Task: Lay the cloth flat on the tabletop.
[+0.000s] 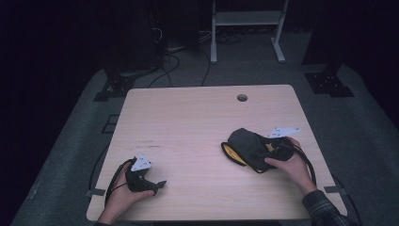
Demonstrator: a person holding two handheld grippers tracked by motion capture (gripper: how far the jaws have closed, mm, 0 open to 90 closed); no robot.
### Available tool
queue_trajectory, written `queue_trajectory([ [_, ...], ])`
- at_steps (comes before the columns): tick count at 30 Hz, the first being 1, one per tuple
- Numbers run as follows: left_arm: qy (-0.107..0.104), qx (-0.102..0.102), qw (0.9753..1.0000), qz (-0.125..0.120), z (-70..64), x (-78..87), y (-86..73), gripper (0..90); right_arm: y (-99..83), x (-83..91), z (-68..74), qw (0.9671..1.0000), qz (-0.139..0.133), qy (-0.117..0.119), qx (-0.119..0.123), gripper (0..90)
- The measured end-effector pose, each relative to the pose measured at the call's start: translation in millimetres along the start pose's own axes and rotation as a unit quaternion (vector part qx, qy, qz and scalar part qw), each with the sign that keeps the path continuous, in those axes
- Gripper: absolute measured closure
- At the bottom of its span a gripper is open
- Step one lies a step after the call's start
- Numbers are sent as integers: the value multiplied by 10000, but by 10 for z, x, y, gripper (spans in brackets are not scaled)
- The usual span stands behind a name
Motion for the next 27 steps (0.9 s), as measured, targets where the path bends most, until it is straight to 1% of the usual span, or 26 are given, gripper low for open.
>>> queue_trajectory([
  [2, -1, 1, 10000, -1, 0, 0, 0, 0, -6, -21, 0, 10000, 37, 23, -10, 99],
  [3, -1, -1, 10000, 1, 0, 0, 0, 0, -20, -58, 1, 9999, 100, 49, -34, 87],
  [4, 1, -6, 10000, 5, 0, 1, -1, 0, -24, -73, 4, 9999, 126, 55, -2, 83],
  [7, -1, 0, 10000, 1, 0, 0, 0, 0, -28, -88, 14, 9999, 169, 26, 15, 84],
  [8, -1, -3, 10000, 11, 0, 1, -1, 0, -29, -96, 26, 9997, 202, 9, 98, 129],
  [9, 0, 0, 10000, 1, 0, 0, 0, 0, -33, -94, 27, 9997, 217, 23, 87, 161],
  [13, 0, 0, 10000, 1, 0, 0, 0, 0, -43, -62, 40, 9997, 235, 75, 88, 373],
  [14, -1, 1, 10000, 0, -1, 0, 0, 0, -46, -56, 47, 9996, 240, 93, 90, 439],
  [16, 0, 0, 10000, 2, -1, 0, 0, 0, -49, -45, 61, 9996, 248, 71, 71, 532],
  [17, 0, 0, 10000, 2, -1, 0, 0, 0, -49, -45, 61, 9996, 248, 71, 71, 532],
  [18, 1, 0, 10000, 2, -1, 0, 0, 0, -48, -37, 71, 9996, 272, 65, 48, 570],
  [19, 2, -3, 10000, 5, 0, 1, -1, 0, -38, -24, 94, 9995, 295, -3, 64, 646],
  [22, 1, 2, 10000, 1, -1, 1, 0, 0, -16, 0, 139, 9994, 322, -88, 115, 704],
  [24, 3, -3, 10000, 5, 0, 1, 0, 0, 5, 24, 174, 9996, 255, 108, 36, 715],
  [25, 1, 3, 10000, 0, -1, 0, 0, 0, 20, 30, 198, 9995, 229, 205, 48, 717],
  [27, 2, 1, 10000, 1, -1, 1, 0, 0, 49, 34, 259, 9992, 226, 311, 75, 721],
])
Point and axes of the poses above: each handheld gripper's, and its own axes: x roughly backward along the jaws, y roughly out of its top, z roughly to its left, the point moved 5 cm from there along -x, roughly forward along the jaws, and after that the axes turned 14 degrees about z, right-handed, at the moved point
